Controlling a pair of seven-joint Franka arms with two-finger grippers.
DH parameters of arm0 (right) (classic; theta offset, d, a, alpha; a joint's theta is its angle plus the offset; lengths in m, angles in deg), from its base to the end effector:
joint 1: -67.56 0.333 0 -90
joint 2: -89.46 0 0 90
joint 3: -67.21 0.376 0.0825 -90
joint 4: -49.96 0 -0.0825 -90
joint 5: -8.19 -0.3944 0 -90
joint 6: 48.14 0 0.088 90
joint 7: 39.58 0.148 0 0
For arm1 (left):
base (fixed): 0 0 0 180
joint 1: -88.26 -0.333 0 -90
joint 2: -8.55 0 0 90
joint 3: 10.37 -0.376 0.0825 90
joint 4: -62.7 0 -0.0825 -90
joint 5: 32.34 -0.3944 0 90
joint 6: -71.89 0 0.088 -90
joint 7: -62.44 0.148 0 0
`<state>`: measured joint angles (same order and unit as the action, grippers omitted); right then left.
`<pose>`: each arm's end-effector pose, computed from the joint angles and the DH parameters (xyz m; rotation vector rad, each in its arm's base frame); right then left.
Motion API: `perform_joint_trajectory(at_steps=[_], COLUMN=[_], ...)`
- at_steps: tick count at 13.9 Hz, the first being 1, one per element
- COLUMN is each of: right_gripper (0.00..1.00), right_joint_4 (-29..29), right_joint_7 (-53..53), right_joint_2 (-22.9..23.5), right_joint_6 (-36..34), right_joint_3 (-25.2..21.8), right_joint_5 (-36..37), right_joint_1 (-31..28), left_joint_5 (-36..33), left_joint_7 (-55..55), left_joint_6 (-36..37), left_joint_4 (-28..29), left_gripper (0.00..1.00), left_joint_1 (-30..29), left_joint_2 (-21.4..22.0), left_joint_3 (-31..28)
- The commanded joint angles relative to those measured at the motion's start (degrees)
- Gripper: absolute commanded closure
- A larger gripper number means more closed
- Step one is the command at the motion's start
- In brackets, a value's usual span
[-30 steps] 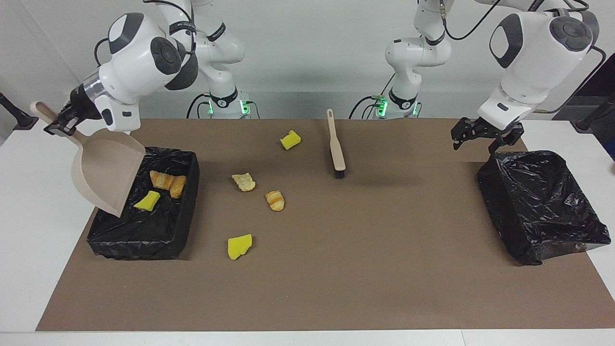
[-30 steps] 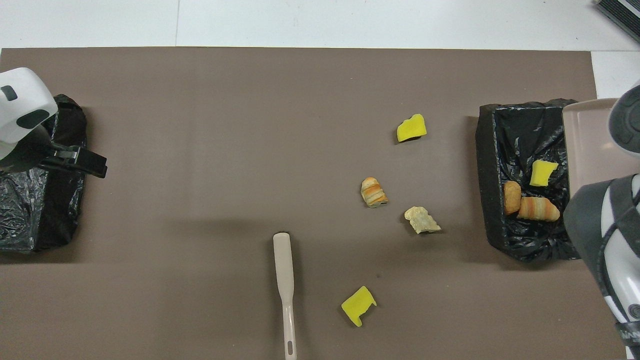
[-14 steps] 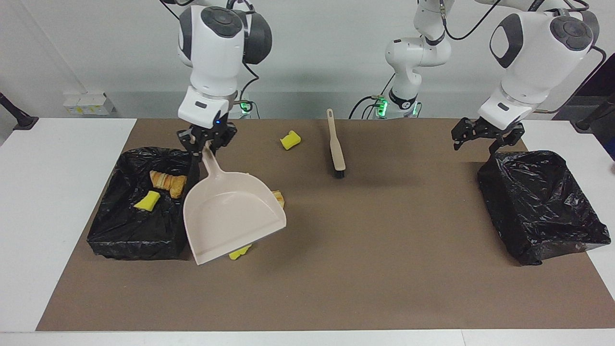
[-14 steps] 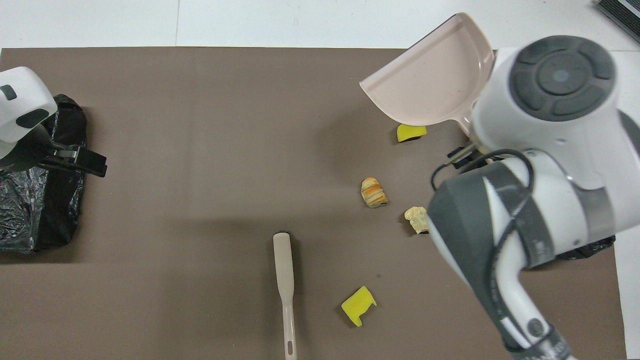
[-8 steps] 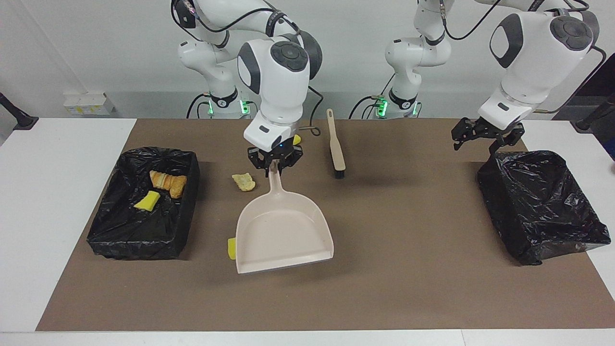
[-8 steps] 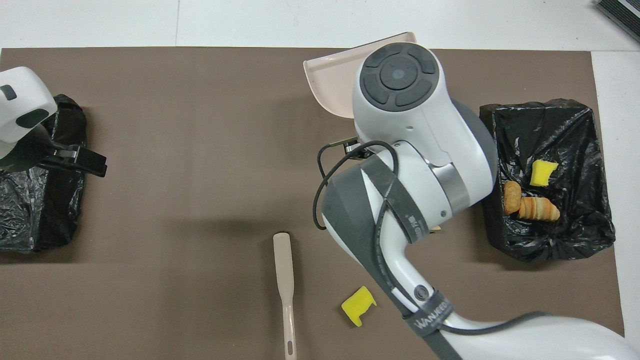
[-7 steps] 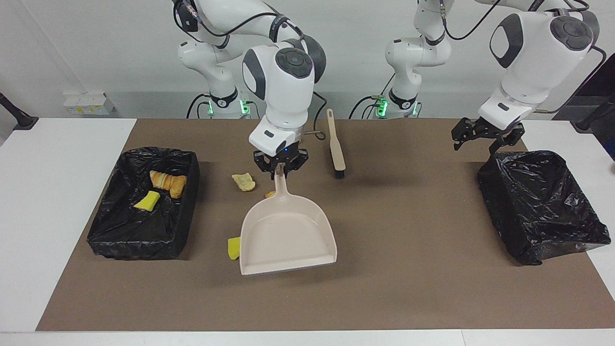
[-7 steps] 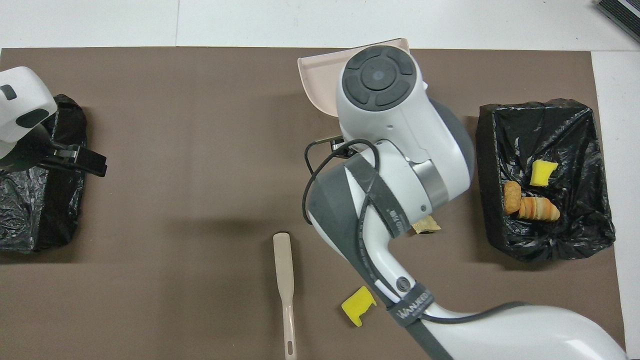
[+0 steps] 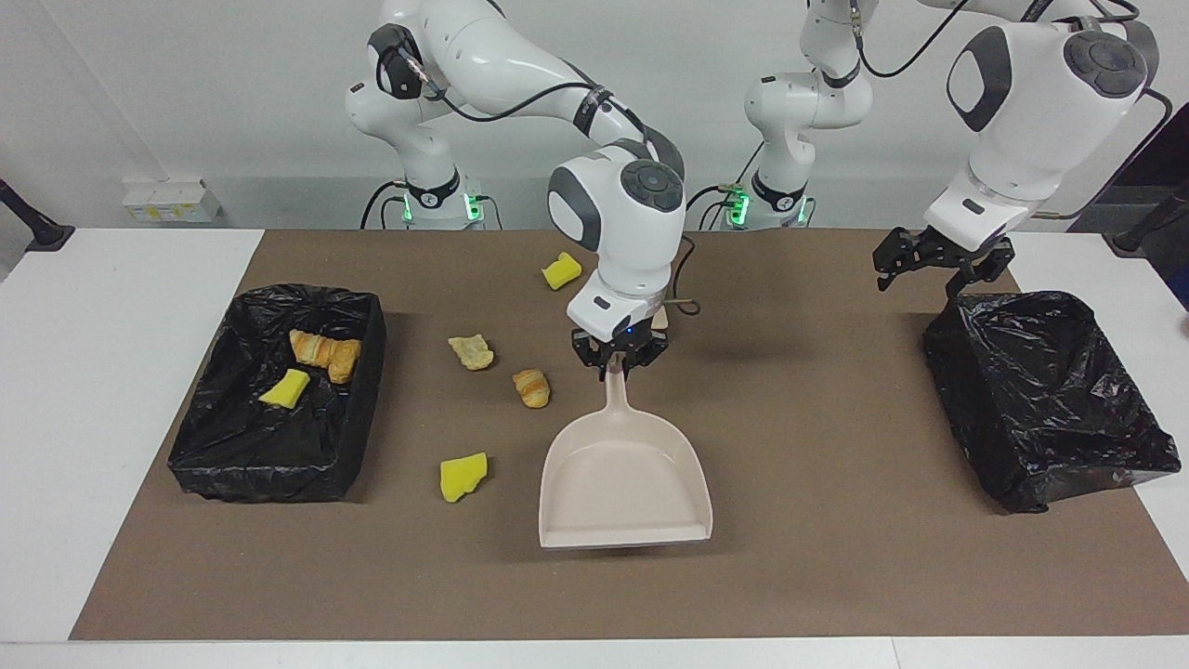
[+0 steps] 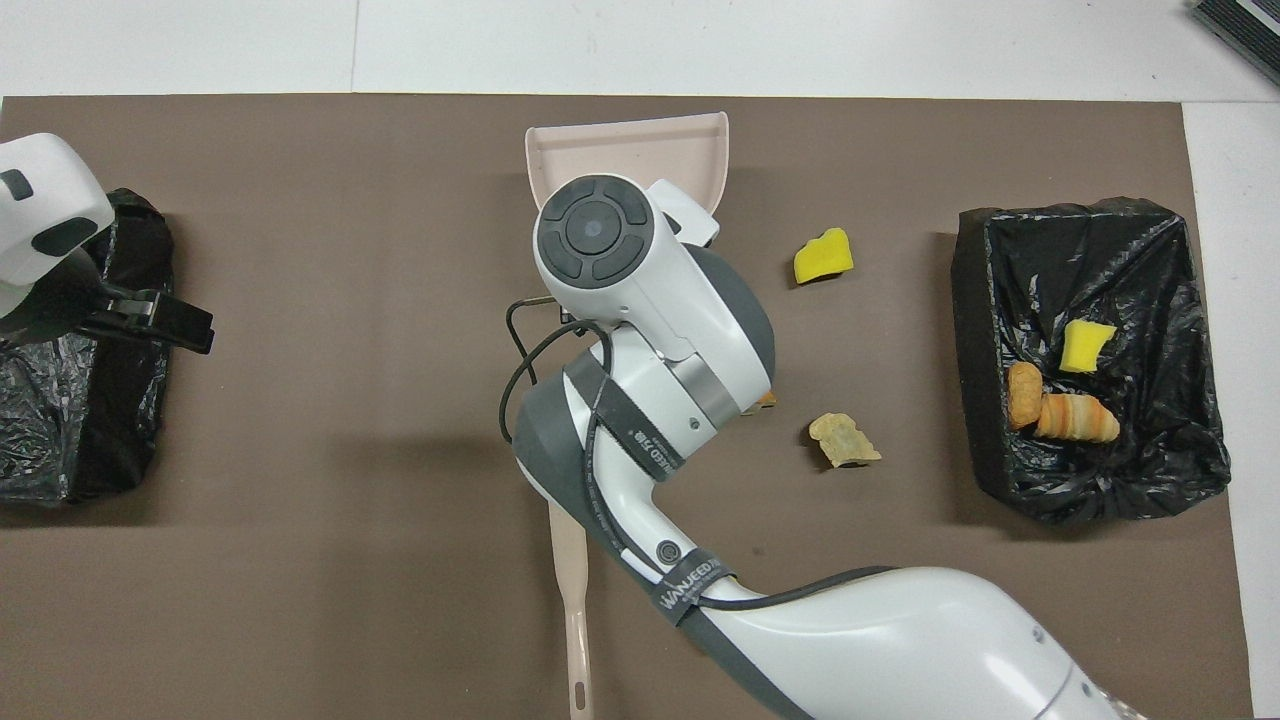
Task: Sweep and dump trash in bin
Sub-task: 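Bring the empty dustpan back to the table center with the right gripper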
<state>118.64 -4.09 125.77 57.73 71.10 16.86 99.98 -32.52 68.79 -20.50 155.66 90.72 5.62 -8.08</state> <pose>0.6486 0.4374 0.4196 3.0628 0.0628 0.1157 0.5793 -0.0471 0.5928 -3.1251 0.3040 0.0959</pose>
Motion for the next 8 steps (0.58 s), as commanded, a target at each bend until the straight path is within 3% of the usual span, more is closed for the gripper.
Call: perform_joint_trajectory(at_steps=[1, 6, 8], right_gripper=[1.0, 1.0, 1.0], right_joint_4=[-4.69, -4.7, -4.43], right_joint_7=[2.21, 5.98, 6.61], right_joint_2=[3.93, 6.92, 7.19], right_joint_6=[0.65, 7.93, 6.99], right_joint_3=[1.38, 1.91, 2.0], right_joint_5=[-1.2, -4.79, -6.9], right_joint_1=[-0.17, 0.45, 0.45], left_joint_5=[-0.52, -0.52, -0.52], left_joint_7=[0.06, 0.06, 0.06], left_joint_6=[-0.24, -0.24, -0.24], left_joint_4=[-0.24, -0.33, -0.24], left_gripper=[0.0, 0.0, 0.0], left_joint_1=[-0.88, -0.79, -0.79], left_joint_2=[0.29, 0.29, 0.29], left_joint_3=[0.61, 0.61, 0.61])
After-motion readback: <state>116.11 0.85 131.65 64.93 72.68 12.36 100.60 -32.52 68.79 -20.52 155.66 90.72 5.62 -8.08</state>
